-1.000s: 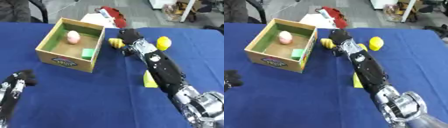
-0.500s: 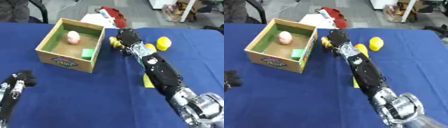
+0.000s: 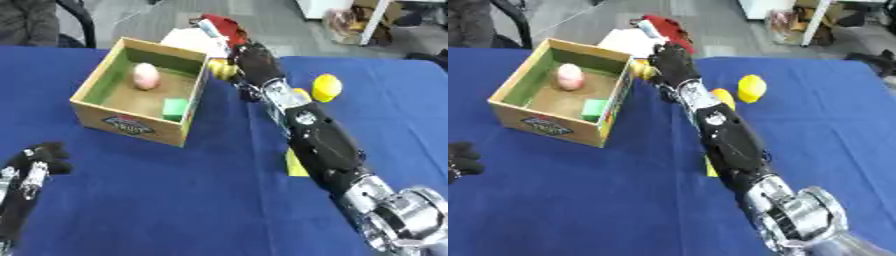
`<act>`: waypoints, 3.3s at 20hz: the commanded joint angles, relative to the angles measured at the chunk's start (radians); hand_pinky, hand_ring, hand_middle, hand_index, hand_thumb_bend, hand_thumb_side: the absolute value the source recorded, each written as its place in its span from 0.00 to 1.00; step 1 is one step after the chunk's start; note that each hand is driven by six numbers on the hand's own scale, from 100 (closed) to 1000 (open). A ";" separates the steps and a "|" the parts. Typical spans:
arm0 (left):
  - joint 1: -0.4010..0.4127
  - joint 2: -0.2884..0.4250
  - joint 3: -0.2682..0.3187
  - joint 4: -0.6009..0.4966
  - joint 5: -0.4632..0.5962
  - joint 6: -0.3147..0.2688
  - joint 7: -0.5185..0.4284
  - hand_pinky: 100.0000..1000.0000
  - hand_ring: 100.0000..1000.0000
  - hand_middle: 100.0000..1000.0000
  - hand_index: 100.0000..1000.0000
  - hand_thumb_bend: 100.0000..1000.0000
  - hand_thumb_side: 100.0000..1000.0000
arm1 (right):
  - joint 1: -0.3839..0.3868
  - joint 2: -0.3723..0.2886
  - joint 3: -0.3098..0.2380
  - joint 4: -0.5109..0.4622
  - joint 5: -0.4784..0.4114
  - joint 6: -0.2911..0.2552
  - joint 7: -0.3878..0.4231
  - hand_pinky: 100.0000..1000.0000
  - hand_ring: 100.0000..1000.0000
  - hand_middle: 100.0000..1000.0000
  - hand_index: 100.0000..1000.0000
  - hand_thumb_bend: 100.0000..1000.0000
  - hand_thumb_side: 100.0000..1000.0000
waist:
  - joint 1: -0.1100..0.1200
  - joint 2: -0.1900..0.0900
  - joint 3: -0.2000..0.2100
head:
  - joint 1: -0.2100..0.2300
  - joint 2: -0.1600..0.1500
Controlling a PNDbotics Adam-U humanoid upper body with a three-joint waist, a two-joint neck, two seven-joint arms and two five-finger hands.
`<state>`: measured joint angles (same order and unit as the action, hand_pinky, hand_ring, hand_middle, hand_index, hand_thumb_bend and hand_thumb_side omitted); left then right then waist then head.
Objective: Pick up objects on the table and place them in the box.
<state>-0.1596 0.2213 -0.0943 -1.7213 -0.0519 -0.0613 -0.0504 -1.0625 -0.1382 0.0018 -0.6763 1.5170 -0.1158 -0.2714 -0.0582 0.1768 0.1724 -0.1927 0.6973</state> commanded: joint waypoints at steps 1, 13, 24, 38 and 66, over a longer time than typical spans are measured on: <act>-0.005 0.017 0.006 -0.018 0.002 -0.001 0.002 0.63 0.54 0.55 0.73 0.00 0.73 | -0.043 -0.023 0.017 -0.071 -0.063 -0.025 0.015 0.73 0.72 0.64 0.28 0.00 0.00 | 0.003 -0.020 0.000 | -0.005 0.002; -0.027 0.017 -0.009 -0.020 0.007 -0.002 -0.013 0.63 0.54 0.55 0.73 0.00 0.72 | -0.119 0.123 0.064 -0.073 -0.018 -0.152 0.121 0.76 0.76 0.70 0.37 0.00 0.00 | -0.005 -0.014 0.069 | -0.047 -0.014; -0.032 0.019 -0.011 -0.021 0.007 -0.001 -0.017 0.63 0.53 0.55 0.73 0.00 0.73 | -0.105 0.183 0.060 -0.043 0.142 -0.188 0.116 0.77 0.80 0.76 0.89 0.00 0.08 | -0.013 -0.004 0.092 | -0.063 -0.017; 0.013 0.028 0.011 -0.014 -0.001 0.001 0.005 0.63 0.53 0.55 0.73 0.00 0.74 | -0.080 -0.052 0.105 -0.205 -0.263 -0.326 0.344 0.81 0.84 0.82 0.97 0.00 0.04 | -0.008 -0.031 -0.017 | -0.026 0.015; 0.028 0.033 0.019 -0.012 -0.008 0.002 0.013 0.63 0.54 0.55 0.73 0.00 0.73 | 0.147 -0.309 0.072 -0.157 -0.414 -0.313 0.779 0.86 0.93 0.93 0.95 0.00 0.32 | 0.002 -0.037 -0.096 | 0.006 0.023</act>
<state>-0.1238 0.2376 -0.0819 -1.7203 -0.0545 -0.0574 -0.0386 -0.8979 -0.4266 0.0755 -0.8314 1.0890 -0.4235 0.4962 -0.0648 0.1691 0.0760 -0.1865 0.7212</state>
